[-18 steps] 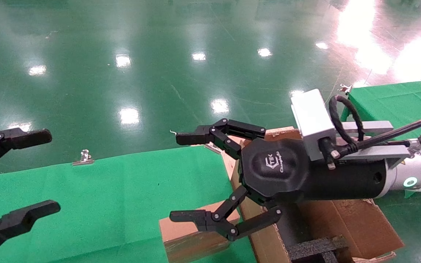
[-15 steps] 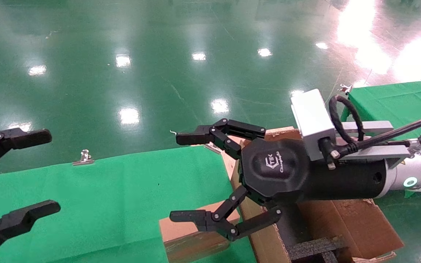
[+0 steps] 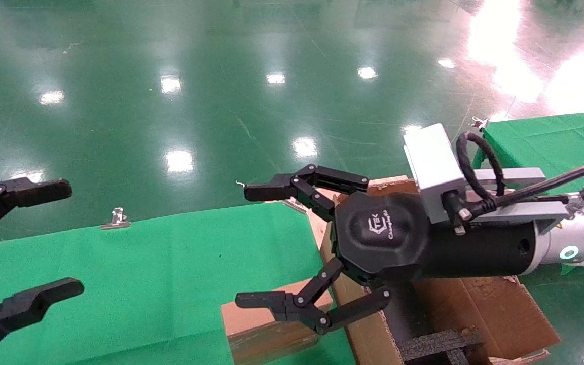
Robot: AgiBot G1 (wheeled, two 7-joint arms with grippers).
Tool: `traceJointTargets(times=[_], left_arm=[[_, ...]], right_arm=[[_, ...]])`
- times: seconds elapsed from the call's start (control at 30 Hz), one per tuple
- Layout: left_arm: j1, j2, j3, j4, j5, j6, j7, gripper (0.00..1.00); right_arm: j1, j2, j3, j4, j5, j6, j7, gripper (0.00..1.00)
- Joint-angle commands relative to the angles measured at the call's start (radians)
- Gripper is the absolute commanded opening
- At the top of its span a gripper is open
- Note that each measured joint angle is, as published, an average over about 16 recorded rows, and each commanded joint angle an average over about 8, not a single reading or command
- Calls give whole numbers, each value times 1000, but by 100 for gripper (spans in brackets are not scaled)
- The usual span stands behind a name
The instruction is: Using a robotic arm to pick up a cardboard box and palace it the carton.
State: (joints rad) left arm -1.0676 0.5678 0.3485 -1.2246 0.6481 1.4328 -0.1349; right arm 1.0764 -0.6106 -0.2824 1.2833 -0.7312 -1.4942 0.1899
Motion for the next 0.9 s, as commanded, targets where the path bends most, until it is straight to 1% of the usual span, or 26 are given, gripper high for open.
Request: traceJointTargets(times=[0.03, 0.07, 0.2, 0.33, 0.4, 0.53, 0.7, 0.9], left_arm=[[0, 0, 0, 0, 0, 0, 0, 7], [0, 0, 0, 0, 0, 0, 0, 0], [0, 0, 0, 0, 0, 0, 0, 0], [0, 0, 0, 0, 0, 0, 0, 0], [0, 0, 0, 0, 0, 0, 0, 0], [0, 0, 0, 0, 0, 0, 0, 0], [0, 0, 0, 0, 0, 0, 0, 0], [0, 0, 0, 0, 0, 0, 0, 0]], right_arm=[[0, 0, 0, 0, 0, 0, 0, 100], [0, 0, 0, 0, 0, 0, 0, 100], [2, 1, -3, -2, -6, -2, 1, 100], [31, 3, -26, -6, -57, -16, 7, 100], [62, 1, -50, -10, -109, -28, 13, 100], [151, -22, -120, -24, -246, -57, 31, 100], [260, -81, -227, -59, -409, -80, 41, 100], [356, -161, -354, -136, -544, -86, 5, 100]])
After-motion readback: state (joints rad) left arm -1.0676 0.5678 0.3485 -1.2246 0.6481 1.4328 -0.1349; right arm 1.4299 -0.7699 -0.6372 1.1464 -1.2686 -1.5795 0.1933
